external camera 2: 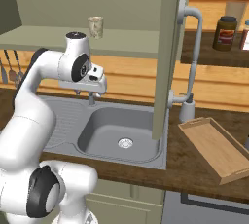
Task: Pick the kettle from the counter and place it on the tray. Then pick the mug from the cabinet and place it on the tray. Then close the cabinet doors.
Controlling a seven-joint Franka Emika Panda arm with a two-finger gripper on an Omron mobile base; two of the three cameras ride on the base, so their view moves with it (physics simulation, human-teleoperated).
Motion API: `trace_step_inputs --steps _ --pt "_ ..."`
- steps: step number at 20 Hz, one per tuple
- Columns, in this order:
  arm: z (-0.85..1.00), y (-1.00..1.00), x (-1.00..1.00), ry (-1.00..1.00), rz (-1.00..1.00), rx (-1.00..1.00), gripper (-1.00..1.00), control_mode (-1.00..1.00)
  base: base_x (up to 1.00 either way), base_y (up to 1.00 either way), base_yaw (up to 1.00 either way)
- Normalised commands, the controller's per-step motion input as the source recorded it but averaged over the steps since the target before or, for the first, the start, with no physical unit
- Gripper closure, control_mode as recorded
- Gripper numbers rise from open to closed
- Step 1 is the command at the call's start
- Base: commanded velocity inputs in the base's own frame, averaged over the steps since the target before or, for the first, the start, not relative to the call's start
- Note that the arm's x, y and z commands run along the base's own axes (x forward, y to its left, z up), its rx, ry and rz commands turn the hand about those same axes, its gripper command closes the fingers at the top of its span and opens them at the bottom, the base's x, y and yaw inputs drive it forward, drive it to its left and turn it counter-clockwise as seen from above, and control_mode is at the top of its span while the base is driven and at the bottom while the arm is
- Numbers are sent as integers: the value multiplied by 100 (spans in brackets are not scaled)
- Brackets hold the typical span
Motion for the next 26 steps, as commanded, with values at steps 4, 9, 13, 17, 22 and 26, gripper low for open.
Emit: trace_step_inputs --steps 4,9,13,17,22,26 --pt "0 0 -23 -6 0 0 -100 -100 0 0 0" --pt "2 0 -85 -39 -6 0 -100 -100 0 0 0" --pt "29 0 -85 -45 -4 0 -100 -100 0 0 0" --pt "61 5 -46 -48 0 0 -100 -100 0 0 0" --pt "80 5 -2 -43 0 2 -100 -100 0 0 0" --pt "85 1 7 -30 0 3 -100 -100 0 0 0"
